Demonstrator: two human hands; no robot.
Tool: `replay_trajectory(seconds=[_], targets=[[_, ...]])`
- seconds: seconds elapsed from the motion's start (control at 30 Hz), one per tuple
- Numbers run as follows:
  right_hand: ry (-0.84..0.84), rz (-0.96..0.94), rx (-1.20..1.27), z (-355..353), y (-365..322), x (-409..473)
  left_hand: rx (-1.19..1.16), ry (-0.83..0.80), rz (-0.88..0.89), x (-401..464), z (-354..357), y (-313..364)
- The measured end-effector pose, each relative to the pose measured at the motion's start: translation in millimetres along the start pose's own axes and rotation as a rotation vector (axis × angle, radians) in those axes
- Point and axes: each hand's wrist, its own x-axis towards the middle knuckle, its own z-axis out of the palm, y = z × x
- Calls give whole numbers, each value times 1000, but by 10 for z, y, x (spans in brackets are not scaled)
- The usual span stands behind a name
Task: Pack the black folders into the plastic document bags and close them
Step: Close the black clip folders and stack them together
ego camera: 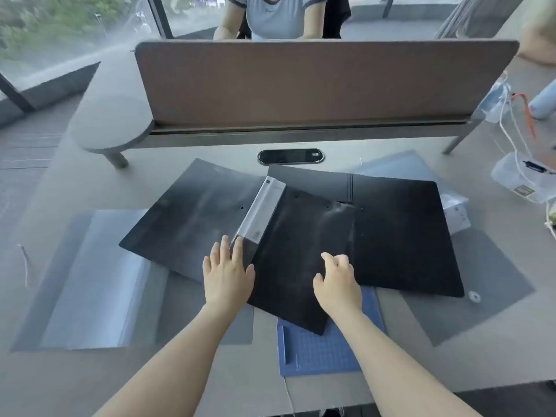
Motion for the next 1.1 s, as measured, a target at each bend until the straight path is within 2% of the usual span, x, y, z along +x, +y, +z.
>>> replay_trajectory(seconds=[0.2, 0.57, 0.7, 0.9, 1.1], targets=[[29, 293, 218, 54, 45, -23, 7, -22, 11, -5, 138, -123], [79, 563, 748, -31, 67, 84, -13, -98, -10, 15, 172, -160], [7, 514, 805, -11, 123, 135, -37, -111, -31, 0, 155, -135], [-15, 366, 975, -226, 140, 121, -138, -87, -78, -20, 64, -97], [-21, 269, 1078, -579, 201, 140, -315, 75, -121, -57, -290, 77]])
